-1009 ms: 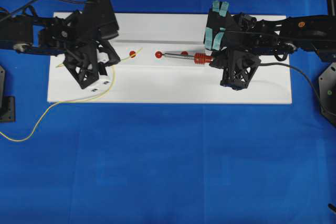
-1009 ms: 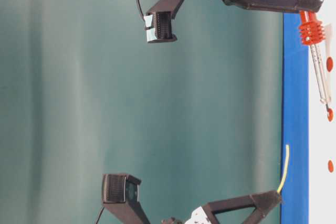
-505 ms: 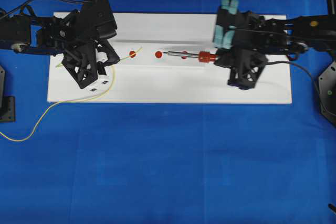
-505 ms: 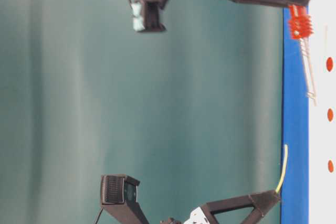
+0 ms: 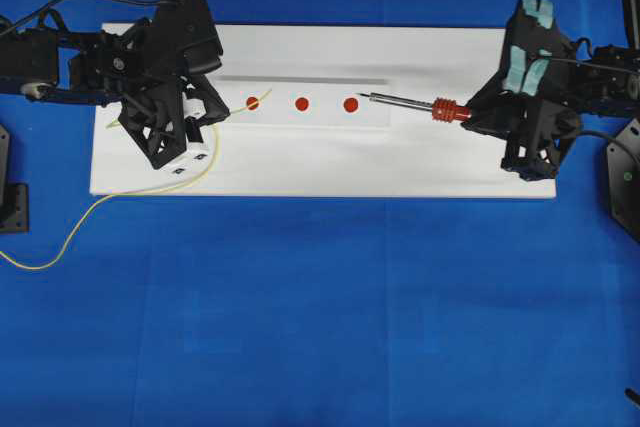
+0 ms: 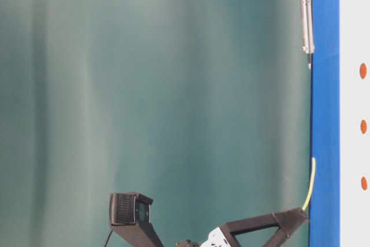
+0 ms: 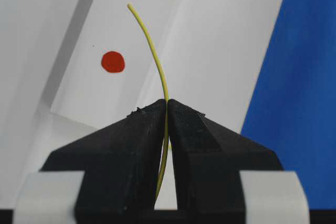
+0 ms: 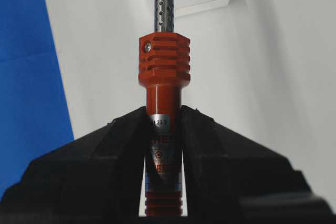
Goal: Touch the tip of the soldering iron to the tip of the solder at the mark.
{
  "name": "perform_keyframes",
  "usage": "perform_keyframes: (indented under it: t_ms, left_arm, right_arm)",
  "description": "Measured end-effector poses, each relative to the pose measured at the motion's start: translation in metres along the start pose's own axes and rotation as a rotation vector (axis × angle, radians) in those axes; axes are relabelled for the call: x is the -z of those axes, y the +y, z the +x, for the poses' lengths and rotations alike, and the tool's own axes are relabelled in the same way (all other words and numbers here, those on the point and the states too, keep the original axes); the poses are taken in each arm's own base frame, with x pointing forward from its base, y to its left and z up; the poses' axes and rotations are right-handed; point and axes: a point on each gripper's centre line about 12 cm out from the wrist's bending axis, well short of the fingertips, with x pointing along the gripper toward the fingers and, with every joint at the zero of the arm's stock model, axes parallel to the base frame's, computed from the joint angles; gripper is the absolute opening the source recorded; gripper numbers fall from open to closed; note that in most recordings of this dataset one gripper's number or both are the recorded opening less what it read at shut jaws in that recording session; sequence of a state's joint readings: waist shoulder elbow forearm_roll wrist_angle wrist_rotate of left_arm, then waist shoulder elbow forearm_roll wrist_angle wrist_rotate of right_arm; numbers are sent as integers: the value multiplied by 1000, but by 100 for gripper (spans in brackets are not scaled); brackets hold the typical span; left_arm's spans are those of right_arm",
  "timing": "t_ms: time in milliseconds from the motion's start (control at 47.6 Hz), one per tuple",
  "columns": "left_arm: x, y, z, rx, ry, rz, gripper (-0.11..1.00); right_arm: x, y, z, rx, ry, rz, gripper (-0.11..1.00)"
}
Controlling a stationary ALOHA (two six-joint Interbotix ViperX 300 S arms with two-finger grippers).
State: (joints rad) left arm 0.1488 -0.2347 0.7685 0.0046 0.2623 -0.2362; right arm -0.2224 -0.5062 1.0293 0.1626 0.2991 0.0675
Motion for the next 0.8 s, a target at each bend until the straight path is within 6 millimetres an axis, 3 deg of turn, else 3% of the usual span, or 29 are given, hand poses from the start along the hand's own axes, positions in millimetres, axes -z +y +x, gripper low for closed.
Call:
perform_keyframes:
  t_ms: [399,652,799]
  left_arm:
    - [-14,-12,10,20,-13,22,3]
    - [-39,-24,35,29,-11,34,3]
    - [-42,-25,56,21,19,31,3]
  right_arm:
    - [5,-3,9,12,35,7,6]
    - [5,-3,9,12,35,7,6]
    - [5,-3,9,12,35,5,6]
